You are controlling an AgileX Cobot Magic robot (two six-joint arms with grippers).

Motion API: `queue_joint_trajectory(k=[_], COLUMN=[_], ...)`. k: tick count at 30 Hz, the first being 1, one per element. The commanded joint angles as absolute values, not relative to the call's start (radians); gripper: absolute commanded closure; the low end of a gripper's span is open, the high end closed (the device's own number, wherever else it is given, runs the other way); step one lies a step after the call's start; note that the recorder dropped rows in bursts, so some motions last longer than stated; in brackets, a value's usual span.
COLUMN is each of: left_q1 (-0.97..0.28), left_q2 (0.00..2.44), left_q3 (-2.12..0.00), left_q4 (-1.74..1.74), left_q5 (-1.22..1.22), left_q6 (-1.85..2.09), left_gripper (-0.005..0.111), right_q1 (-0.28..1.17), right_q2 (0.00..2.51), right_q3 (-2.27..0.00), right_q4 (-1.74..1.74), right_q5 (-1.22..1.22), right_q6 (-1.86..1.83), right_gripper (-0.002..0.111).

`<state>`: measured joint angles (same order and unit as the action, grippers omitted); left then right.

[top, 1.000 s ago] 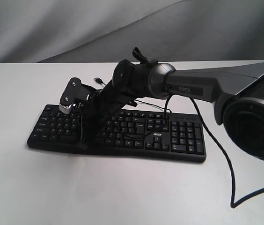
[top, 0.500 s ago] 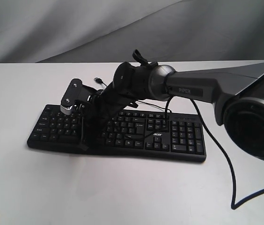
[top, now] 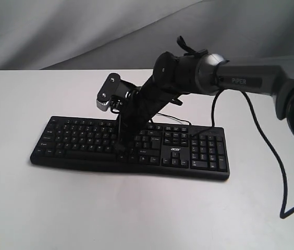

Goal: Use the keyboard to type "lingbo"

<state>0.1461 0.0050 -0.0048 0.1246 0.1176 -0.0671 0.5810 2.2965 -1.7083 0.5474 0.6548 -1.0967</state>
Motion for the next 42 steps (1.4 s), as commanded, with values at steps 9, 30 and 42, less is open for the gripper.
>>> queue_joint_trajectory(k=[9,30,42], left_q1=[0.139,0.139,0.139], left_q2=[0.000,0.000,0.000], left_q3=[0.000,0.000,0.000], left_q4=[0.125,0.125,0.125], left_q5=[0.109,0.109,0.109], left_q6=[-0.069,-0.069,-0.069], left_gripper=[0.106,0.106,0.106], right_q1=[0.566,0.566,0.566], right_q2=[2.299,2.320,2.317], right_q3=[-1.695,-1.695,-1.695], right_q4=[0.564,0.578,0.580], right_q5=[0.614,0.631,0.666], right_q6=[-1.101,-1.144,-1.168], right_gripper=[0.108,0.108,0.108])
